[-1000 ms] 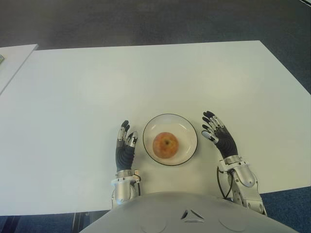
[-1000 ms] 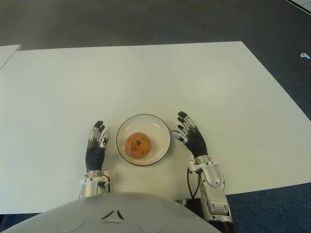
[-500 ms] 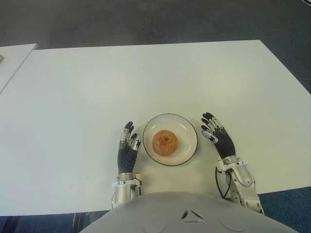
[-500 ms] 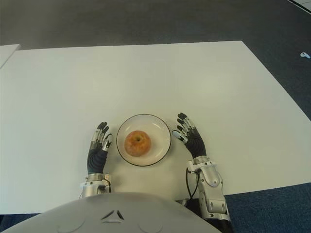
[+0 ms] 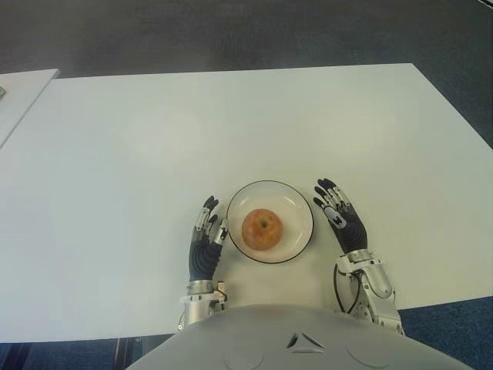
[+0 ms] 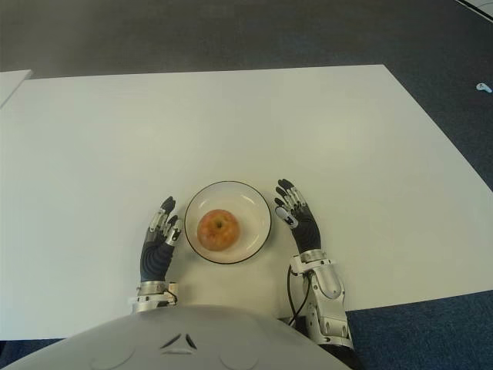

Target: Put the apples into the plate.

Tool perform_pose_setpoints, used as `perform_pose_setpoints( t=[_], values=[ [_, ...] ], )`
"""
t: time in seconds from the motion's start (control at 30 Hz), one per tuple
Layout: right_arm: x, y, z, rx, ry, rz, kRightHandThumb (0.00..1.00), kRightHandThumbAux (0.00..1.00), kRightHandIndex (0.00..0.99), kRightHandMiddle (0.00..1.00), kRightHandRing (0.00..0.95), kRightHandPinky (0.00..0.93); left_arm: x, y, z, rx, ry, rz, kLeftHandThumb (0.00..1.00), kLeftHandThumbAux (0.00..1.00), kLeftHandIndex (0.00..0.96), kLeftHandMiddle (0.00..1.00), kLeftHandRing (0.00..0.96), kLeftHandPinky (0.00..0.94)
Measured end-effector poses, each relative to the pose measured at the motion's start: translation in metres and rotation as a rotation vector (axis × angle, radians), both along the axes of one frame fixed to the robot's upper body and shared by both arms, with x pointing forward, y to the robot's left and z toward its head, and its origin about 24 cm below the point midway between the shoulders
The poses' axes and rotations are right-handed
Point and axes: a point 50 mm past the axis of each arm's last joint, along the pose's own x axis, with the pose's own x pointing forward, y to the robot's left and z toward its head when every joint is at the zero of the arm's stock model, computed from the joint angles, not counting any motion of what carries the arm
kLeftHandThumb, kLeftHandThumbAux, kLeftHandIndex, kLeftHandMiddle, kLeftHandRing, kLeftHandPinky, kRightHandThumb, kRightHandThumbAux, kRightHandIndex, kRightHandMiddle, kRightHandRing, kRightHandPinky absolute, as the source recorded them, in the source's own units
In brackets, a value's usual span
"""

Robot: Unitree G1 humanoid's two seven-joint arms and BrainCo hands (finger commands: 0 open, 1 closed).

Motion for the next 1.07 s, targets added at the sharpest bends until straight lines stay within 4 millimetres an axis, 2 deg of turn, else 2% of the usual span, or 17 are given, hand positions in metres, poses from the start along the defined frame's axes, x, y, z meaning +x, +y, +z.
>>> perform_pose_setpoints(
  t=[0.23,0.5,1.07],
  values=[
    [-0.0004,0.0015,-0.002,0.009,-0.011,-0.009,0.179,0.57,0.089,0.058,0.0,0.0,0.0004,0.0018,0.0007,0.002,-0.012,0.011,0.066,0.513,0.107,0.053,0.01,0.007],
    [-0.0001,0.0027,-0.0039,0.031,-0.029,-0.031,0.211,0.554,0.16,0.086,0.007,0.0,0.0017,0.0032,0.0019,0.005,-0.006,0.012,0.084,0.537,0.075,0.048,0.008,0.001],
    [0.0,0.0033,-0.0041,0.032,-0.041,-0.05,0.229,0.533,0.202,0.096,0.01,0.0,0.003,0.0079,0.0082,-0.038,-0.055,0.012,0.095,0.504,0.056,0.055,0.024,0.012]
  ],
)
